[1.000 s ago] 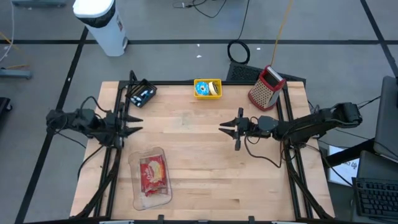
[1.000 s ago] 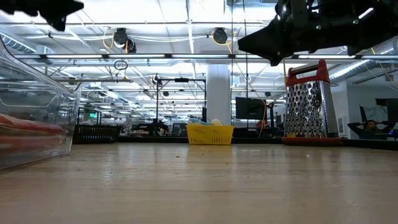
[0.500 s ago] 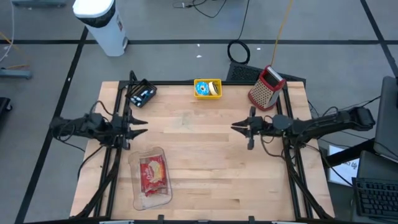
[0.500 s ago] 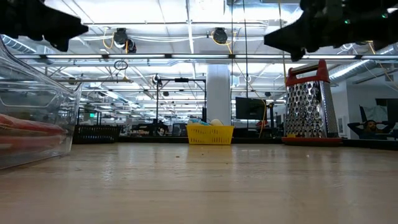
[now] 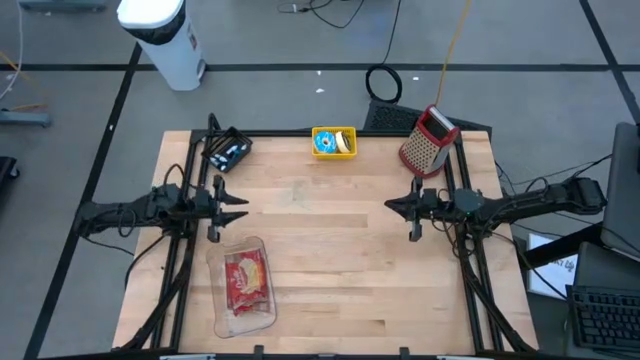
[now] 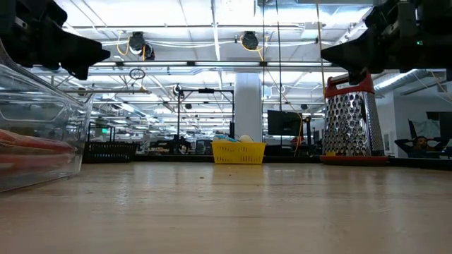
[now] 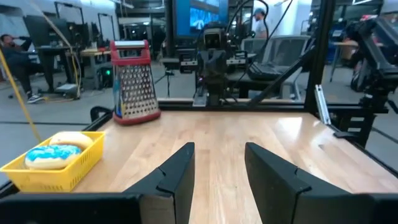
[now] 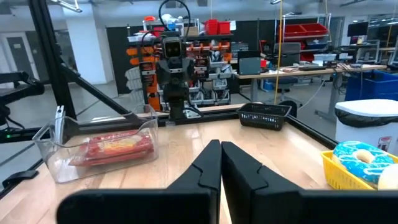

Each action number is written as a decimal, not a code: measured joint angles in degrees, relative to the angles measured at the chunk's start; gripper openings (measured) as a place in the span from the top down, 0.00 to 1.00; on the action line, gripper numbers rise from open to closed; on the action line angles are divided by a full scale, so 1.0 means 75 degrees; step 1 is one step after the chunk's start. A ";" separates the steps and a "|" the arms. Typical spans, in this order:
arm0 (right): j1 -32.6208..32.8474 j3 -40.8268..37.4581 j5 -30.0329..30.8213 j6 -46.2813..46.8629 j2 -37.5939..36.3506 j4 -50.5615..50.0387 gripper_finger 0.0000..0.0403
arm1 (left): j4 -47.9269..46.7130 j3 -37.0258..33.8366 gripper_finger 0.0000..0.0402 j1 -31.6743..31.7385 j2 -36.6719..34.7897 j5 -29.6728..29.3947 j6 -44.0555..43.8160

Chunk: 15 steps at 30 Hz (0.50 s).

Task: Pick & Place Food Item
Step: Return to Home Position

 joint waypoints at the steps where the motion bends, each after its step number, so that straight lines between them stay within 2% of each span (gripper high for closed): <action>1: 0.0000 -0.0005 -0.0003 -0.0002 -0.0008 -0.0005 0.99 | 0.0073 -0.0050 0.64 0.0111 0.0001 0.0152 -0.0022; 7: 0.0000 -0.0003 -0.0030 -0.0191 -0.0075 -0.0392 1.00 | 0.0578 -0.0593 0.64 0.0811 0.0003 0.0779 -0.0377; 11: -0.0061 -0.0005 -0.0303 -0.0371 -0.0079 -0.0573 1.00 | 0.0668 -0.0590 0.64 0.1265 0.0039 0.1309 -0.0532; 15: -0.0311 -0.0262 -0.0219 -0.0270 -0.0443 -0.0637 1.00 | 0.0774 -0.0591 0.64 0.1655 0.0034 0.1805 -0.0499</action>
